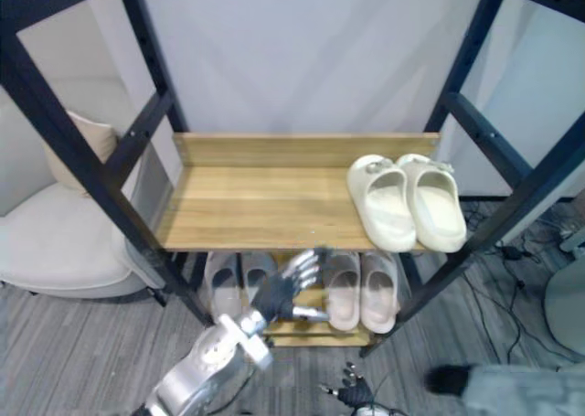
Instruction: Organize the slippers on the shoe rack
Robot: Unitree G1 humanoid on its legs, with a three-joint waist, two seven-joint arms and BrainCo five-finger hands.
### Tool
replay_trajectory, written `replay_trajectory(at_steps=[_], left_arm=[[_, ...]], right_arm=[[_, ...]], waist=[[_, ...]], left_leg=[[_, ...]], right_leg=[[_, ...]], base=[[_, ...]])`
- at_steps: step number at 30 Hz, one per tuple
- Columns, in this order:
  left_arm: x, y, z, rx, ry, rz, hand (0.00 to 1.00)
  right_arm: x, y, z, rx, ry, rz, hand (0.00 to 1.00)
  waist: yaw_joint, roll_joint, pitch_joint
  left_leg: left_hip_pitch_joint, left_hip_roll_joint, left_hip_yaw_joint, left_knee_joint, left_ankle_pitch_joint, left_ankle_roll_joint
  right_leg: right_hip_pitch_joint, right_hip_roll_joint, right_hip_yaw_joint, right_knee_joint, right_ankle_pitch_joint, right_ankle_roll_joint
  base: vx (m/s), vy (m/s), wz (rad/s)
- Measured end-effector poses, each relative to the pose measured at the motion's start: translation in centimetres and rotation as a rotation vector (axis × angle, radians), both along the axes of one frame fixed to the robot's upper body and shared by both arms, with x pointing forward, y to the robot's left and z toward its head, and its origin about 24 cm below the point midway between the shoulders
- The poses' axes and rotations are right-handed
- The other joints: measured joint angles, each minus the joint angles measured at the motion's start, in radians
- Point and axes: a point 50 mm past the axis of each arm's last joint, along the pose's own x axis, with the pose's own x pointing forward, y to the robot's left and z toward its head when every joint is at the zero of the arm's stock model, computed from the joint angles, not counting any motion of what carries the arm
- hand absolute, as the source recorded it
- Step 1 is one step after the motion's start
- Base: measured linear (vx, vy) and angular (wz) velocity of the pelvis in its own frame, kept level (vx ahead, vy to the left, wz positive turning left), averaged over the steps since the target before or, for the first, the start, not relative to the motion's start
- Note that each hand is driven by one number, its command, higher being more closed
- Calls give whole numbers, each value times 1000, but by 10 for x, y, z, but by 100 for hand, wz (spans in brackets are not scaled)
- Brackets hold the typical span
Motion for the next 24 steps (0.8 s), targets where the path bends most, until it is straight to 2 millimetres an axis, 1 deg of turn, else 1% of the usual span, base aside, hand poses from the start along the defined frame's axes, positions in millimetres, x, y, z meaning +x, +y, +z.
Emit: replay_trajectory(at_steps=[1, 2, 3, 4, 5, 6, 7, 8, 10, 12, 13, 15, 18, 19, 21, 24], left_arm=[[-9, 7, -19, 50, 65, 11, 0], [-10, 8, -22, 59, 77, 14, 0], [-13, 12, -32, 94, 107, 22, 0], [-15, 22, -47, 166, 143, 52, 0], [-15, 24, -49, 178, 148, 58, 0], [-15, 32, -59, 224, 171, 89, 0], [-16, 47, -76, 290, 233, 156, 0], [-16, 49, -79, 300, 242, 166, 0], [-22, 71, -101, 412, 319, 244, 0], [-28, 84, -113, 479, 371, 290, 0], [-34, 95, -123, 527, 416, 332, 0], [-42, 110, -133, 578, 476, 391, 0], [-61, 133, -148, 664, 585, 476, 0], [-64, 138, -151, 677, 607, 505, 0], [-65, 145, -153, 721, 616, 547, 0], [-67, 151, -155, 750, 636, 585, 0]], right_arm=[[0, -1, -1, -1, 4, 3, 0], [0, 0, -1, -1, 5, 5, 0], [0, 0, -2, 0, 7, 7, 0], [0, 0, -2, 0, 9, 7, 0], [0, 0, -2, 1, 9, 7, 0], [-1, 0, -2, 1, 11, 7, 0], [0, 1, -3, 3, 17, 7, 0], [0, 1, -4, 3, 19, 7, 0], [-1, 2, -6, 5, 34, 6, 0], [-2, 3, -7, 7, 41, 3, 0], [-3, 3, -8, 9, 53, 4, 0], [-3, 3, -9, 9, 59, 1, 0], [-2, 4, -12, 13, 76, -9, 0], [-2, 3, -12, 11, 78, -14, 0], [-3, 3, -13, 2, 87, -23, 0], [-3, 1, -13, -1, 90, -42, 0]], waist=[[2, 0, 0], [3, 0, 0], [5, 0, 0], [8, -1, 0], [8, -1, -1], [8, -2, -2], [8, -4, -3], [8, -5, -3], [10, -13, -8], [9, -20, -11], [10, -26, -14], [12, -31, -12], [13, -36, -9], [14, -36, -8], [17, -35, -7], [17, -31, -2]], left_leg=[[2, 0, 1, 0, 0, 0], [3, 0, 1, 0, 0, 0], [6, 0, 1, 0, 0, 0], [12, 0, 1, 0, 0, 0], [12, 0, 1, 0, 0, 0], [13, 0, 0, 0, 0, 0], [12, 0, -2, 0, 0, 1], [12, 0, -2, 0, 0, 1], [13, 0, -7, 0, 0, 1], [14, -1, -13, 0, 0, 1], [14, -2, -14, 0, 0, 1], [14, -2, -14, 0, 0, 0], [20, 0, -4, 0, -2, 0], [23, 0, 3, 0, -4, 0], [28, -1, 6, 0, -5, 1], [29, -2, 9, 0, -6, 2]], right_leg=[[0, 0, 3, 1, 0, 0], [0, 0, 4, 2, 0, 0], [0, 0, 5, 3, -1, 0], [0, 0, 4, 7, -5, -1], [0, 0, 3, 7, -5, -1], [0, -1, 2, 8, -9, -1], [1, 0, -1, 8, -11, -2], [1, 0, -2, 8, -11, -2], [4, 0, -5, 4, -11, -2], [10, 0, -5, -3, -11, -3], [11, 1, -5, -4, -11, -3], [13, 1, -6, -5, -10, -3], [14, 2, 4, -5, -10, -4], [15, 2, 8, -5, -9, -4], [16, 2, 18, -4, -9, -4], [13, 2, 25, -4, -7, -5]], base=[[-28, 2, -4], [-24, 2, -5], [-32, -1, -2], [-39, -1, -1], [-36, -2, 2], [0, 0, 0], [0, 0, 0], [0, 0, 0], [3, -2, 3], [13, -2, 9], [14, -1, 7], [7, -1, 2], [-2, 3, -7], [-12, 7, -13], [-16, 6, -13], [-27, 5, -8]])
